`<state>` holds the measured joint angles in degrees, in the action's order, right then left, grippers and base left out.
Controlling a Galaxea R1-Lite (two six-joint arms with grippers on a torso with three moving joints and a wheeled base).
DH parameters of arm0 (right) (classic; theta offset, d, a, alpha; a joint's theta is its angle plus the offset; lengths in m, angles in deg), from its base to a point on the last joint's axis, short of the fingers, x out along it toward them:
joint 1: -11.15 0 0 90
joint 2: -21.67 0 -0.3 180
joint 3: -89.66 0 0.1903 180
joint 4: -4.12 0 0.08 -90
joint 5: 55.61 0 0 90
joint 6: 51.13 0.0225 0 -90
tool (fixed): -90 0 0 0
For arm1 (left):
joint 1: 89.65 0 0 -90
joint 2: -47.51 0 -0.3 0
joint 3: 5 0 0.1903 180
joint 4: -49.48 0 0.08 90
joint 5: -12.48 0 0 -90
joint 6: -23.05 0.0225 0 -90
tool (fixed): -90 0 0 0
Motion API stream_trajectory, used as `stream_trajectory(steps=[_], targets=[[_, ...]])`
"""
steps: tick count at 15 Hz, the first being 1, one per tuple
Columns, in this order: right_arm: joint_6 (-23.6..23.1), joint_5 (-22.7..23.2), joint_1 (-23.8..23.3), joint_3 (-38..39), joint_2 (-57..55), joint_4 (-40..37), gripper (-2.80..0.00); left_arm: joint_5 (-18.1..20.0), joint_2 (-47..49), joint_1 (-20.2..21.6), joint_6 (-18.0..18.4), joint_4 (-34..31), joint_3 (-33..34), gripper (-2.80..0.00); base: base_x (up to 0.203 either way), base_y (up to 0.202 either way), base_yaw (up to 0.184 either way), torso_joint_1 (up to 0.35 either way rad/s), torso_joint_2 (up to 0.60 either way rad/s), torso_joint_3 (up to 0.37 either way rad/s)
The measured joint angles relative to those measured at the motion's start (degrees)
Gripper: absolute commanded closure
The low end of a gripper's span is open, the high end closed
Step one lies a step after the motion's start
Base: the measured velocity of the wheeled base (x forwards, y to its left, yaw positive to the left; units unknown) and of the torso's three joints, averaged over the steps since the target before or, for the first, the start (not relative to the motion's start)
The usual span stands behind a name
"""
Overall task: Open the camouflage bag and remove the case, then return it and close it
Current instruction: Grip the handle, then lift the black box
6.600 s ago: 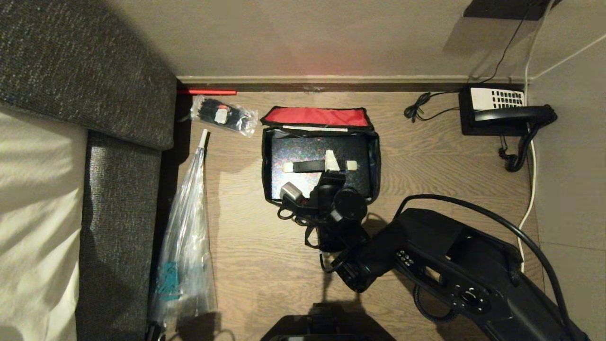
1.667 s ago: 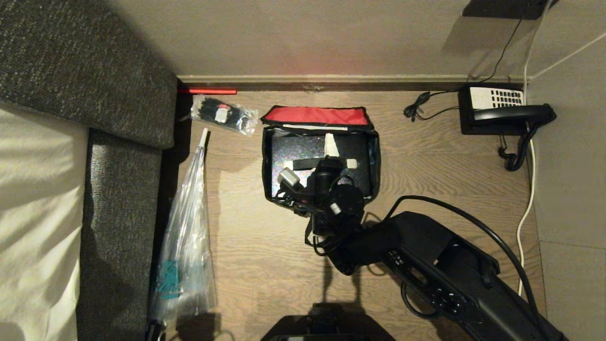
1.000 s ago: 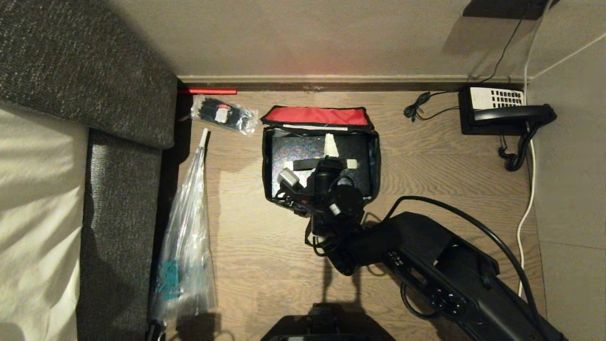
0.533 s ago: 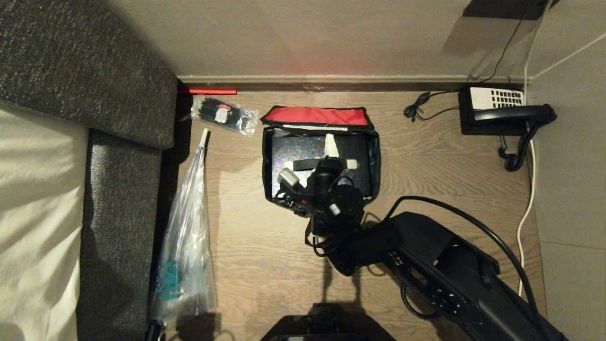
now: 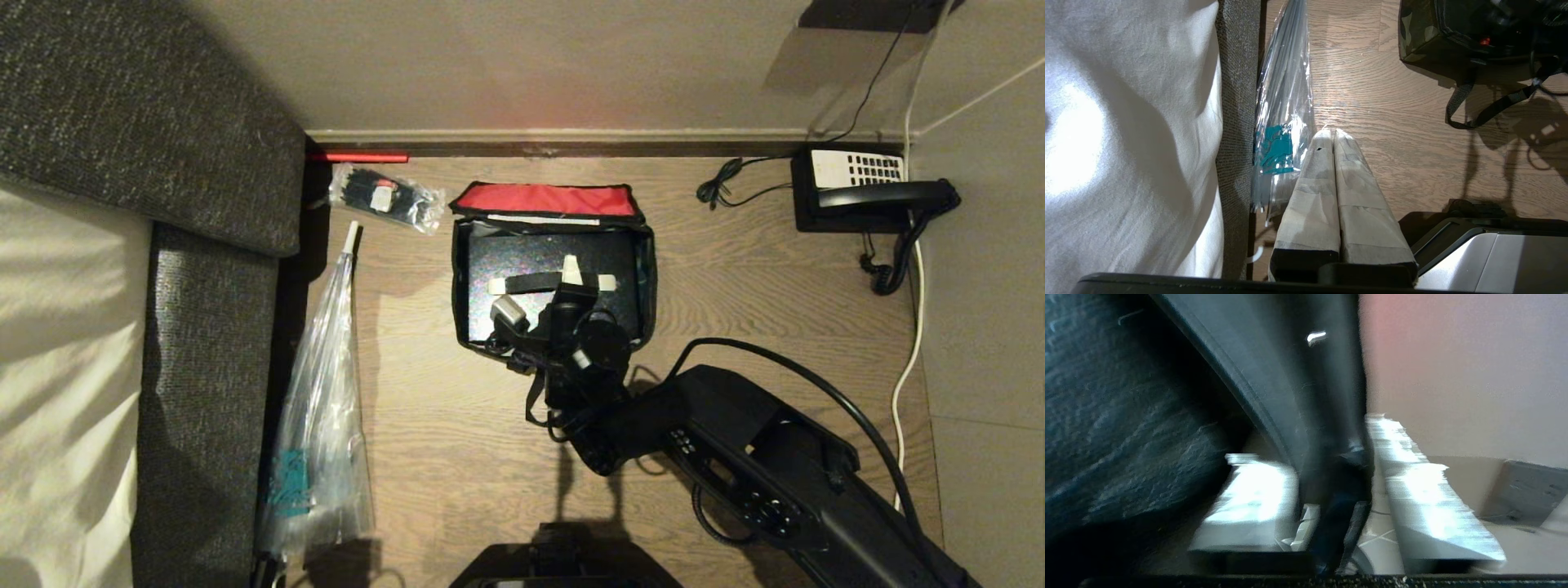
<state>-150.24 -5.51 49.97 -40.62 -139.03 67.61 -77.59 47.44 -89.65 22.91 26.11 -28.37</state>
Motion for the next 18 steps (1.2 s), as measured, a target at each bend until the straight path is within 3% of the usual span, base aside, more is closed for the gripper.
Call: stream_trajectory(steps=[18], targets=[[-0.54,0.73,3.52,4.75,6.13,-0.01,0.00,0.02,0.00,0.00,-0.02,0.00,0.00,0.00,0.000,0.000,0.000,0.000,0.00,0.000]])
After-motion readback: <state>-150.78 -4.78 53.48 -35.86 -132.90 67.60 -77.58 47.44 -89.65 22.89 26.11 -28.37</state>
